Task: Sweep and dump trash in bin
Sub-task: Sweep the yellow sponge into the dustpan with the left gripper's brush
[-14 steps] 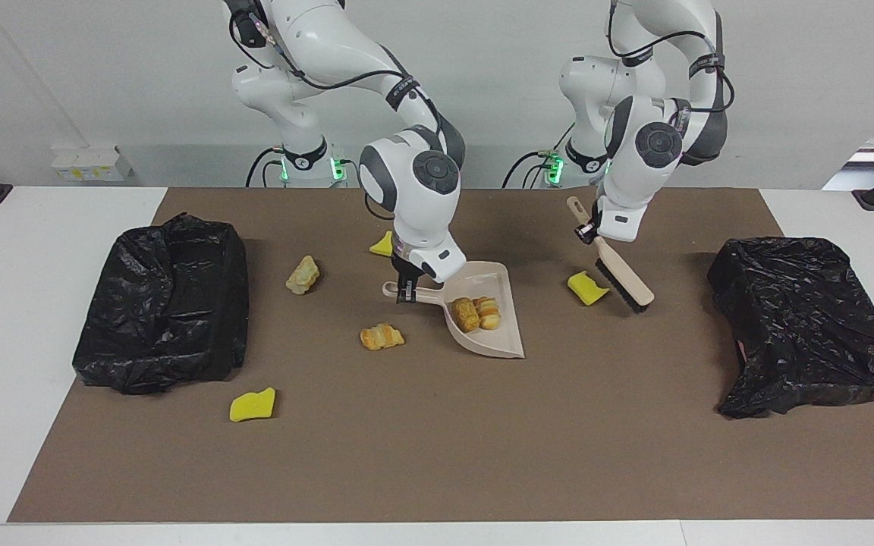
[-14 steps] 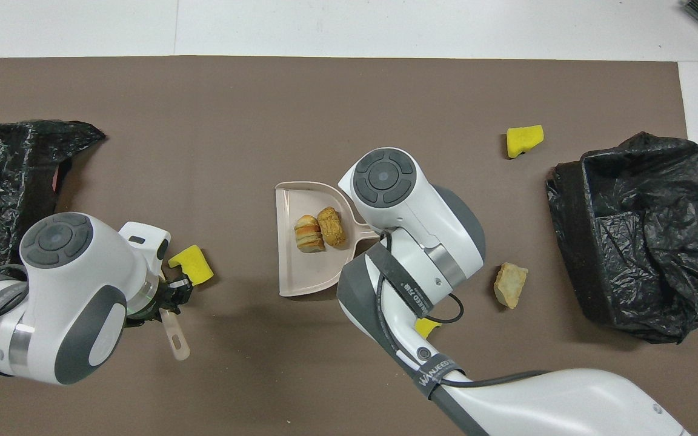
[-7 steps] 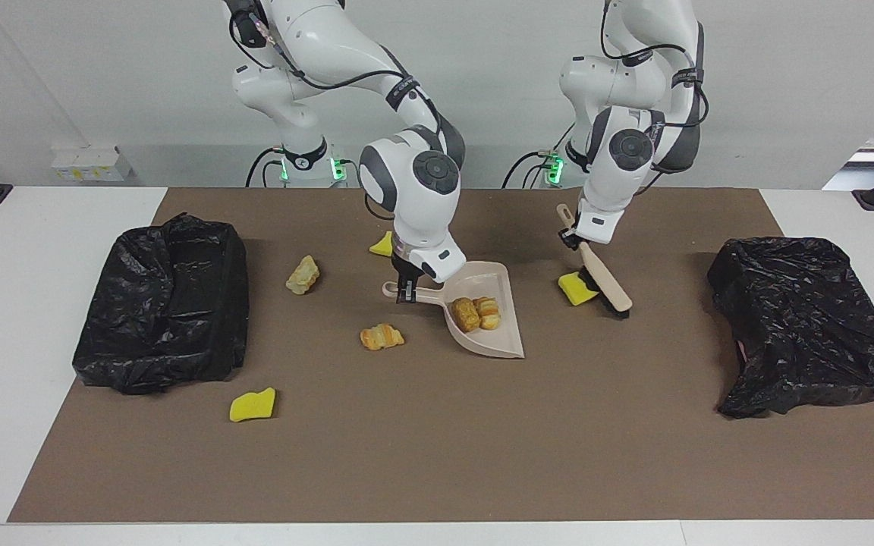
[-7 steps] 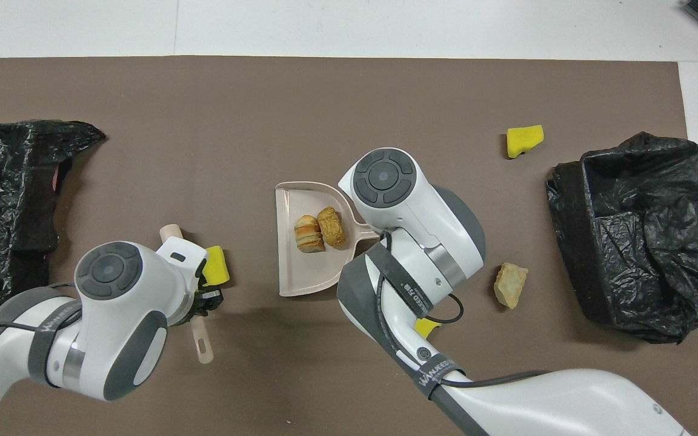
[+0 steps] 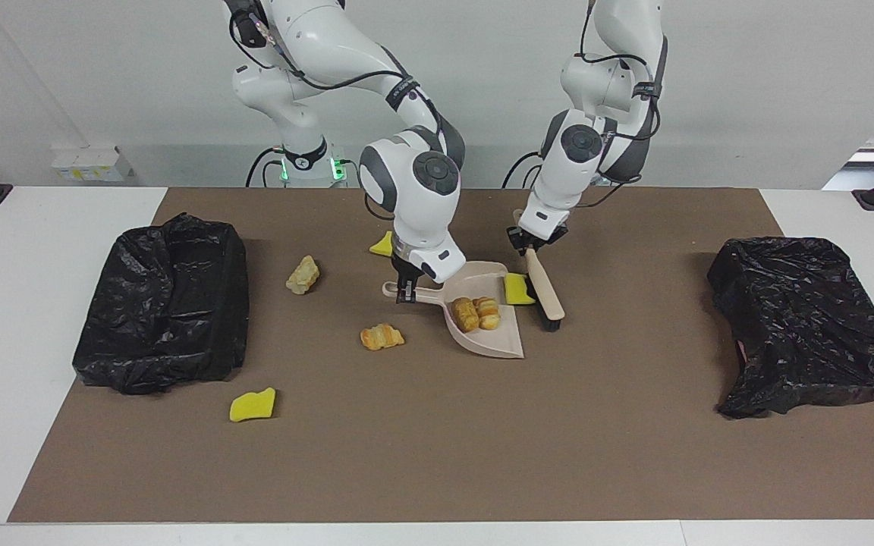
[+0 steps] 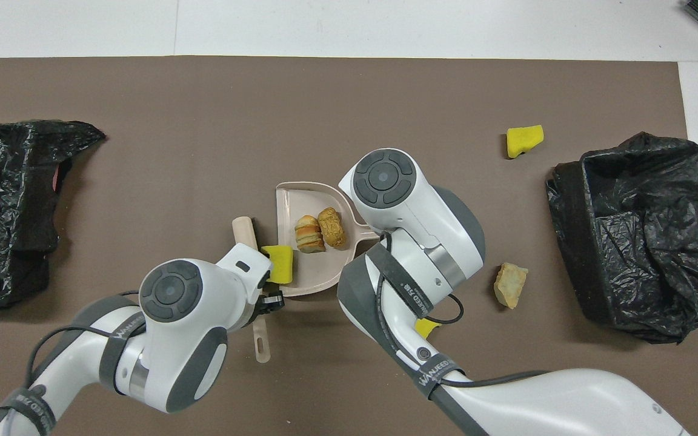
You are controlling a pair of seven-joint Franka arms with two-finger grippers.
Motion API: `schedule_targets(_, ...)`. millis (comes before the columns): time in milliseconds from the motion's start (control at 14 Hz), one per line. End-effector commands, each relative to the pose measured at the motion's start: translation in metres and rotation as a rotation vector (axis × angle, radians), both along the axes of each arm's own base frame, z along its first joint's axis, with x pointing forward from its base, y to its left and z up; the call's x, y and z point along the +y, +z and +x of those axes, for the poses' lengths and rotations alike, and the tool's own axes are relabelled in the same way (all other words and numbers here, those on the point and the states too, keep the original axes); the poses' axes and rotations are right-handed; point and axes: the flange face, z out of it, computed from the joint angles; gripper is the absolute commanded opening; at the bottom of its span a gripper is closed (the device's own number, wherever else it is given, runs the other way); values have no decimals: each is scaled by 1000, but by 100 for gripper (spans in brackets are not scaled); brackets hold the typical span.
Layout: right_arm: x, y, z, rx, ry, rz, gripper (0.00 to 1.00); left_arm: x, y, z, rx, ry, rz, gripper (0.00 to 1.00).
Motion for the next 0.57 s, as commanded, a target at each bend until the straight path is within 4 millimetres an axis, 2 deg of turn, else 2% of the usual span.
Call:
schedule_targets(0, -1, -5, -1, -16, -29, 1, 0, -41, 8, -19, -17, -98, -39, 0)
schedule_targets(72, -5, -7, 0, -13, -33, -3, 0, -43, 9, -20, -20, -102, -41, 0)
schedule_targets(215, -8, -7, 2, -13, -39, -1, 0, -31, 8, -12, -14, -93, -39, 0)
schedule_targets(501, -9, -7, 6, -29, -46, 17, 0, 20, 0, 20, 4, 24, -16, 0)
